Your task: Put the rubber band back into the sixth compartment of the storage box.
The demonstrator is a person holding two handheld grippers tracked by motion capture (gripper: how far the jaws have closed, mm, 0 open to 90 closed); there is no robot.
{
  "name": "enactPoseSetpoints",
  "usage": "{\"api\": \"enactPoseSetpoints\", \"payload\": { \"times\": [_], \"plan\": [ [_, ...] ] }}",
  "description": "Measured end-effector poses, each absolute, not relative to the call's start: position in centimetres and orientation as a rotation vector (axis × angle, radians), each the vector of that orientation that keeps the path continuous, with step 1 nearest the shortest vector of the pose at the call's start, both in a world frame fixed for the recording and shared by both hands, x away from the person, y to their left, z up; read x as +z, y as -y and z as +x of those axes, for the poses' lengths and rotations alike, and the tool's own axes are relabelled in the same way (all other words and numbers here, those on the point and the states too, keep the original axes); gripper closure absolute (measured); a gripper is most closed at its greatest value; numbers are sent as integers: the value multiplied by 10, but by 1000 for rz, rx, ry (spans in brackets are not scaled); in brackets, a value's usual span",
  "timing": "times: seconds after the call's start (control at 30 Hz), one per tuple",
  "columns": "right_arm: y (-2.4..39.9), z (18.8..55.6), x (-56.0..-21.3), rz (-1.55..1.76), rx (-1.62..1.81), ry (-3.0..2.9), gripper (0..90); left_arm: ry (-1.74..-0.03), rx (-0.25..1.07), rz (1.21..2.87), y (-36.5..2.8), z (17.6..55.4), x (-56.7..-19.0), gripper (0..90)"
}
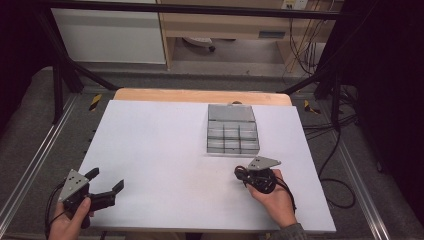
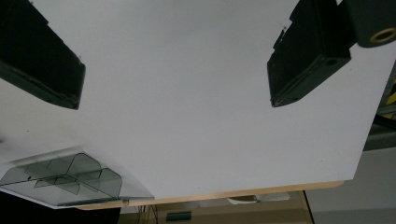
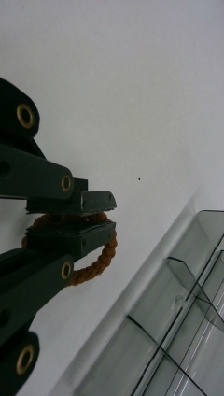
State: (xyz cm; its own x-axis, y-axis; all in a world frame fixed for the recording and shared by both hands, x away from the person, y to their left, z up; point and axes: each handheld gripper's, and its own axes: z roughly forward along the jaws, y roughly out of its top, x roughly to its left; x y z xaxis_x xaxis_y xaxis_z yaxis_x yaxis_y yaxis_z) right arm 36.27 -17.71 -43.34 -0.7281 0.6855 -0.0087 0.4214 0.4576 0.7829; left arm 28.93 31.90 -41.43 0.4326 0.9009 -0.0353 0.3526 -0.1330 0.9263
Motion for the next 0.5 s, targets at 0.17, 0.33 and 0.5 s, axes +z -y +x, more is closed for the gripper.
{"api": "enactPoseSetpoints", "payload": {
  "times": [0.17, 0.33, 0.5],
  "plan": [
    [179, 363, -433, 951, 1164, -2379, 843, -1095, 696, 1703, -319, 289, -414, 46],
    [183, 364, -431, 981, 1217, -2356, 843, -1097, 695, 1701, -319, 289, -414, 46],
    [187, 364, -430, 1010, 1249, -2337, 843, -1095, 697, 1701, -319, 289, -414, 46]
  ]
}}
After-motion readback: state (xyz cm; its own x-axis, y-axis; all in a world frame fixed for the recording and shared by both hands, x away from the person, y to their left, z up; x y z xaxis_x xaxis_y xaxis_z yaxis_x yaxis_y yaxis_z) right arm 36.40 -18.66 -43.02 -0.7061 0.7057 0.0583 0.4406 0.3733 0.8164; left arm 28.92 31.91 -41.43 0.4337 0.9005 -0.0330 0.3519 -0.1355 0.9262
